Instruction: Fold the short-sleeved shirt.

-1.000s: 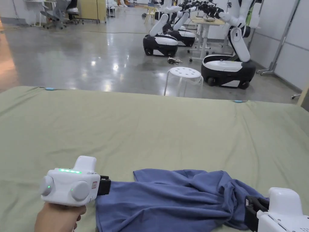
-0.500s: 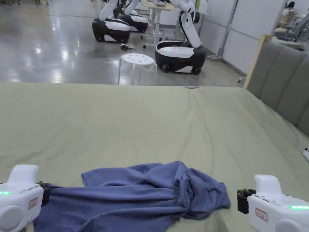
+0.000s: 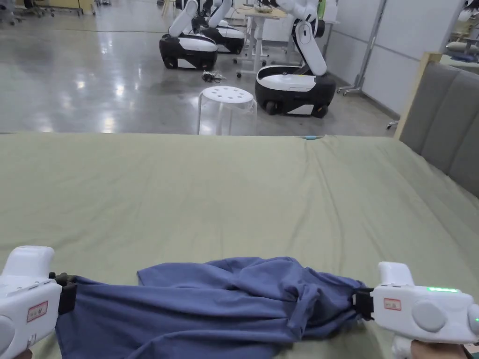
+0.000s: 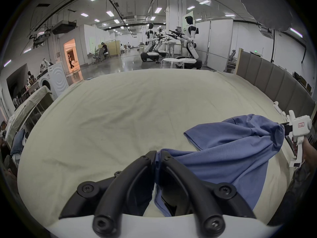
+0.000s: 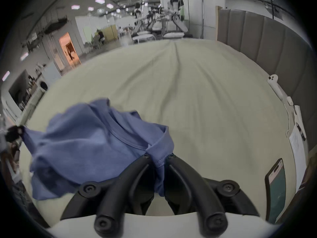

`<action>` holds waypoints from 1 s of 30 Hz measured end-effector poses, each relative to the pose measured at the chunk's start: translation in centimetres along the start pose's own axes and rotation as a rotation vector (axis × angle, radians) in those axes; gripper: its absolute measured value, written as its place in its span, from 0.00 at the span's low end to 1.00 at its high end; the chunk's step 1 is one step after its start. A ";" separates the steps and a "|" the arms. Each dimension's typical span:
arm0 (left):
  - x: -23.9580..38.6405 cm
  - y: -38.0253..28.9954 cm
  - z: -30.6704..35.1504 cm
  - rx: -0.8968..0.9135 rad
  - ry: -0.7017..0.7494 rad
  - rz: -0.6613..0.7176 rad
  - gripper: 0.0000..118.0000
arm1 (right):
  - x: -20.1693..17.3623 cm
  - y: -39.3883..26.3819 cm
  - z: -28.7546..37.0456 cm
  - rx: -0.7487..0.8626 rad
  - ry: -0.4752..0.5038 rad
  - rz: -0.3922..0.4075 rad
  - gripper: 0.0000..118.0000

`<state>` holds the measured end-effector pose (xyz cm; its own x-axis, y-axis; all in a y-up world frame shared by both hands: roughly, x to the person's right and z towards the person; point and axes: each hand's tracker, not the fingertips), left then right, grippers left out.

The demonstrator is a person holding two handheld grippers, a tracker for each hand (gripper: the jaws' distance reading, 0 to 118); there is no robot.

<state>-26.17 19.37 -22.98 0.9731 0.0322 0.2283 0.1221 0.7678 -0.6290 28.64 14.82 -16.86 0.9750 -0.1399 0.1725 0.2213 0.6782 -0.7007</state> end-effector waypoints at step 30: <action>-11.4 32.7 16.4 0.595 0.280 0.093 0.05 | -13.9 33.9 25.3 0.728 -0.004 0.101 0.07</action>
<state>-36.51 54.57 -33.99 0.9982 0.0093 -0.0588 -0.0152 0.9948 -0.1008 22.09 57.98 -25.46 0.9895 -0.0498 0.1354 0.0604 0.9953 -0.0759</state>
